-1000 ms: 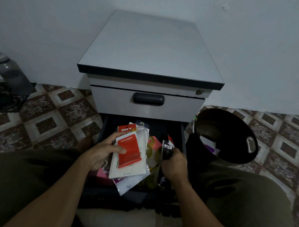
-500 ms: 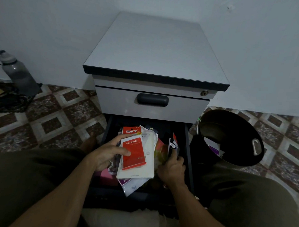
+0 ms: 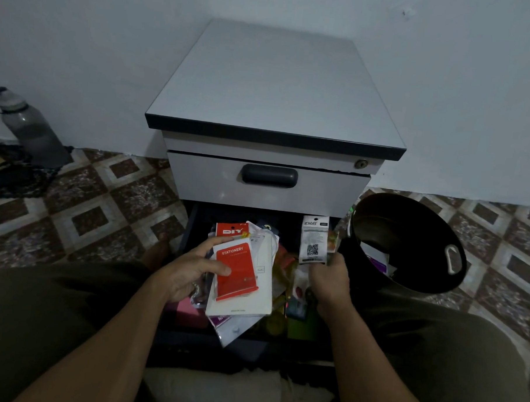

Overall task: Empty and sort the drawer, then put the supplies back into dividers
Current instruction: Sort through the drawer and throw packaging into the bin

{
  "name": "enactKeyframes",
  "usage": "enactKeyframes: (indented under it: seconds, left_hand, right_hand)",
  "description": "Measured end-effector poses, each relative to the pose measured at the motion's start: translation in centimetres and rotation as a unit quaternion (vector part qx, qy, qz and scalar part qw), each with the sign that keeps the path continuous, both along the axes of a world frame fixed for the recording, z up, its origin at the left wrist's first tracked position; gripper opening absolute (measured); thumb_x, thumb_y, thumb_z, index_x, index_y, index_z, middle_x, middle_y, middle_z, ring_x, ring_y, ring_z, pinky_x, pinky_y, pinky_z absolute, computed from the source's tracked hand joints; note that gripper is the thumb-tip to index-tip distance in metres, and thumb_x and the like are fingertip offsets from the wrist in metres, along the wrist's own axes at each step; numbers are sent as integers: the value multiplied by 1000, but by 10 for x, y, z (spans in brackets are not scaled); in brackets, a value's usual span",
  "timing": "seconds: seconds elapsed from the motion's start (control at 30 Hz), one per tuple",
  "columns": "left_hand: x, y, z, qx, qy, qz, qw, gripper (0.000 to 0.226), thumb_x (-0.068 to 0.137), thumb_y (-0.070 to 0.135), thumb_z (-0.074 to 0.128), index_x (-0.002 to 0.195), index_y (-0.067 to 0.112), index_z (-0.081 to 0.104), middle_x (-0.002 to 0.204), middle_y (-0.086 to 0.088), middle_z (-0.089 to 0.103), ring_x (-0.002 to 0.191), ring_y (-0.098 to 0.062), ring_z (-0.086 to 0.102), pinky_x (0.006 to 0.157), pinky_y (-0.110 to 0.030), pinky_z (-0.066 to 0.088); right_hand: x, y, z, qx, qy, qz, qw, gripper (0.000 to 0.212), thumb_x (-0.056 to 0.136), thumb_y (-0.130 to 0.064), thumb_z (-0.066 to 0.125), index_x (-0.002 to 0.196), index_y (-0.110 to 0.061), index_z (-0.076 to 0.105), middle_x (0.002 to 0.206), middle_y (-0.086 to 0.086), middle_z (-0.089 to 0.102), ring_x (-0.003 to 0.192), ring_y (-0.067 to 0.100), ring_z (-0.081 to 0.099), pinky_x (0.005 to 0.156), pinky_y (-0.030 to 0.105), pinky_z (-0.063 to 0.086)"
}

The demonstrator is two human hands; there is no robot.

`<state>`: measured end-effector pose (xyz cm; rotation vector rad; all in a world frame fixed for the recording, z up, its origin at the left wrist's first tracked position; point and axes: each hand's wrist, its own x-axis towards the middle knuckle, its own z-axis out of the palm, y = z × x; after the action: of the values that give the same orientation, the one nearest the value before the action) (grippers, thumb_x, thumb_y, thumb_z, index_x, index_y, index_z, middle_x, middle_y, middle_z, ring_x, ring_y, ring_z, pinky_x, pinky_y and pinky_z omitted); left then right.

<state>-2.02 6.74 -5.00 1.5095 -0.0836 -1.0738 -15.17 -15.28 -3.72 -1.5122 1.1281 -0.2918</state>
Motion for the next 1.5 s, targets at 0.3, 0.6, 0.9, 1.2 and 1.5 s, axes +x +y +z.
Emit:
enactKeyframes:
  seconds: [0.3,0.6,0.9,1.2,1.5]
  left_hand:
    - [1,1,0,3,-5,-8,1000,66,76,-4,74,127,38,62,117,-11,71,110,-32,68,99,-51,51]
    - [1,2,-1,-1,-7,-4,1000,63,79,-5,70,125,38,64,118,-13,70,107,-33,69,94,-49,54]
    - [0,3,1,3,-8,-3,1000,64,81,-7,67,126,38,63,122,-15,68,108,-35,68,91,-49,55]
    - [-7,4,9,-2,-1,7,1000,66,82,-7,65,130,37,59,116,-18,71,99,-38,71,78,-47,59]
    - [-16,8,29,-46,-1,18,999,64,81,-8,65,127,36,61,118,-18,70,96,-37,71,79,-48,59]
  right_hand:
    - [10,16,2,273,-157,99,944,63,76,15,35,124,-15,62,109,18,71,92,35,65,84,48,52]
    - [10,48,-10,309,-186,156,920,58,82,-3,47,132,-31,57,122,20,67,111,39,65,97,58,51]
    - [12,52,-15,305,-177,204,913,63,86,-28,74,142,-31,47,128,14,65,112,37,66,98,60,49]
    - [10,54,-13,235,-178,267,918,68,89,-11,71,144,-37,40,123,9,69,106,34,69,91,56,55]
    - [4,50,8,217,-169,281,920,82,87,-16,75,146,-51,31,126,7,66,105,32,70,90,55,56]
